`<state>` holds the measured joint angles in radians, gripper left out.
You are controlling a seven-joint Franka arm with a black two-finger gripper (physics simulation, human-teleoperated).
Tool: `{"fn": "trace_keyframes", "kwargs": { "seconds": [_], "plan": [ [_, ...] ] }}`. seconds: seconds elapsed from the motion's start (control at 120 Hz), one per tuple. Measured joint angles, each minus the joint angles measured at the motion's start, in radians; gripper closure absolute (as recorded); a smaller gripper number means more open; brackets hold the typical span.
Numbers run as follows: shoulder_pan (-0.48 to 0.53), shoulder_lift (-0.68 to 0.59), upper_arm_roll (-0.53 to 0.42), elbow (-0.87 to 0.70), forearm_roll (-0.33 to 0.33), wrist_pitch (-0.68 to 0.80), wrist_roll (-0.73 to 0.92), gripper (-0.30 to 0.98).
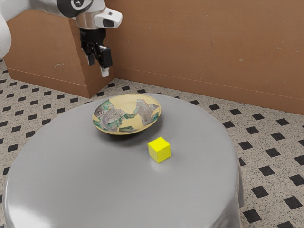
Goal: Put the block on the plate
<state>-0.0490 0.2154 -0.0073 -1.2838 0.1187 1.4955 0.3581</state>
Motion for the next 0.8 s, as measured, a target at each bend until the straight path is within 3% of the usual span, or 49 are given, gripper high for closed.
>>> {"fn": "trace_keyframes", "kwargs": {
  "seconds": [0.483,0.8],
  "plan": [
    [-0.123,0.091,-0.034,-0.079,0.001,-0.006,0.111,0.0],
    [-0.143,0.174,-0.069,-0.143,-0.108,0.077,0.142,0.0]
  ]
}}
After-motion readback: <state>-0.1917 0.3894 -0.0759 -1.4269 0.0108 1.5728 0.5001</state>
